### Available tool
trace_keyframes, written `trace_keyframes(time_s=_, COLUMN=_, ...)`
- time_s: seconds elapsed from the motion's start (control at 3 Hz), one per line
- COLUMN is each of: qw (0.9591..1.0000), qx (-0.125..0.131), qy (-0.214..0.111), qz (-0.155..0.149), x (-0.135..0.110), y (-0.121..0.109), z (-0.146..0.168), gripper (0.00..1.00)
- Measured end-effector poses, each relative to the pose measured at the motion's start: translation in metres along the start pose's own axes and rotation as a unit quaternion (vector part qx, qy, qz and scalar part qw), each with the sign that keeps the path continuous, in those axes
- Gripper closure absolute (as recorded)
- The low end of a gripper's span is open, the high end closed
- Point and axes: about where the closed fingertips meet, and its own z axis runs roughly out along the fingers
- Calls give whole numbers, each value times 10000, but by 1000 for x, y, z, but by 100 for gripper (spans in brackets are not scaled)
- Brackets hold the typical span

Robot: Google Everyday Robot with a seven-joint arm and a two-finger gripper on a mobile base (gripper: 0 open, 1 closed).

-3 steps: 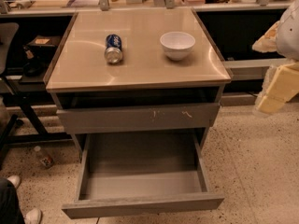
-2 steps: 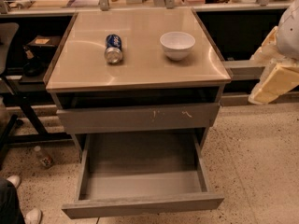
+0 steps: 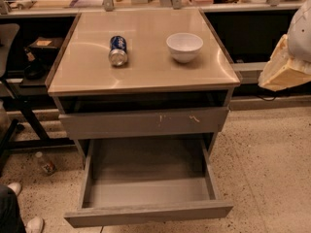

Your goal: Close middle drawer

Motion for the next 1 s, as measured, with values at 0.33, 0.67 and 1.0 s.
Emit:
trace_keyframes(time_s=0.33, qw=10000, qx=54, qy=28, qz=-30, x=1, y=0, z=-3, gripper=100)
trace_keyframes(time_s=0.67, qw=9994, qx=22, qy=345, qz=-95, x=20, y=19, z=9, gripper=100)
trace_keyframes(time_s=1.0, qw=9975, qx=-290, qy=647, qz=-78, x=58, y=54, z=49, gripper=100)
